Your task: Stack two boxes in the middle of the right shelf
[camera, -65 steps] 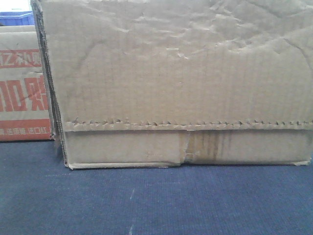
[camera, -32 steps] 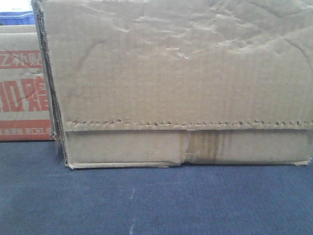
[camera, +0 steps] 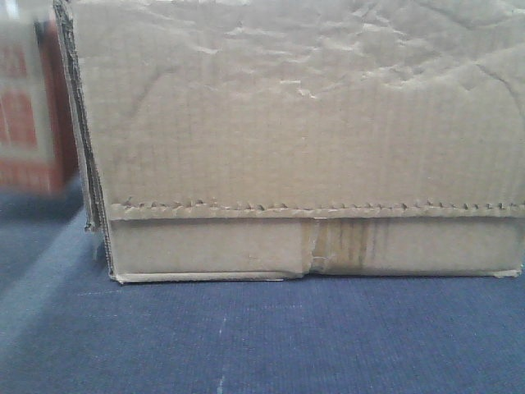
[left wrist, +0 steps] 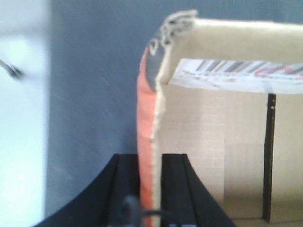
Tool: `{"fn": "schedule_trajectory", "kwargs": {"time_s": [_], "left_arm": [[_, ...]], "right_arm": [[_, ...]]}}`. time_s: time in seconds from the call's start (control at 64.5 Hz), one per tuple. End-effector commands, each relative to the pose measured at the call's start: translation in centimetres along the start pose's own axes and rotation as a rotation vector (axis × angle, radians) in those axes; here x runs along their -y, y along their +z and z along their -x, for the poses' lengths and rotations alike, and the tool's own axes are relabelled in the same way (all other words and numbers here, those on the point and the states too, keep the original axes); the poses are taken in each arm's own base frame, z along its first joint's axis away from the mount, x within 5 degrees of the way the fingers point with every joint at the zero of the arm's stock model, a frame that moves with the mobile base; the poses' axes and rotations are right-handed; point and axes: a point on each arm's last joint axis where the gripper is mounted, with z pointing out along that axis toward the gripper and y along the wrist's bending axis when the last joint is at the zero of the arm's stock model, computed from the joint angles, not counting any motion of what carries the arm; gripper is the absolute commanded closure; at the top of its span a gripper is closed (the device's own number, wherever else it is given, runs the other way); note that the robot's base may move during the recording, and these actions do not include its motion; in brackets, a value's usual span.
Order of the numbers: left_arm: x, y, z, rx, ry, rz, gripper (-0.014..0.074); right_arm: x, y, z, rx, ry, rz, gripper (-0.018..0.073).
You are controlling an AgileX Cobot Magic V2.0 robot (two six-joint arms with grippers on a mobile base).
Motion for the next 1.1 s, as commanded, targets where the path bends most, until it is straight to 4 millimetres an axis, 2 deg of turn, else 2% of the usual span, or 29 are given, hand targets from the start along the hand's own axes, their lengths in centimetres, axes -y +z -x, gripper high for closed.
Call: {"fn": "schedule_trajectory", "kwargs": {"time_s": [0.0,0.124,0.294,0.387,0.527,0.697,0.852,1.084], "left_arm": [[-0.4,-4.6,0.5,0.148,-0.062,0.010,0.0708],[-0.3,-9.4,0.9,0.312,-0.088,-0.022,0.0708],[1.0,-15.4,1.2,0.523,-0.116,-0.182,0.0708],[2.8,-17.6,1.4,0.590,-0.079,-0.276,0.0708],[6.4,-19.1,1.6,0.646,-0.007,-0.390,0.0708],[11.5,-18.0,2.2,0.601,0.092,-0.516,0.0708],[15.8,-14.4,3.4,0.490,0.125,-0.567,0.0708],[21.0,-8.0,4.4,0.324,0.153,-0.593,0.0708]], "right_arm": [[0.0,-0.1,0.4,0.020,-0.011,-0.002,0.0000],[-0.1,-0.1,0.4,0.020,-0.011,0.000,0.0000],[-0.2,-0.1,0.3,0.018,-0.014,0.008,0.0000],[-0.1,-0.1,0.3,0.016,-0.013,0.008,0.0000],[-0.1,-0.1,0.3,0.016,-0.013,0.008,0.0000],[-0.1,-0.1,0.3,0.016,-0.013,0.008,0.0000],[-0.1,-0.1,0.3,0.016,-0.013,0.008,0.0000],[-0.2,-0.1,0.2,0.010,-0.013,0.008,0.0000]]}}
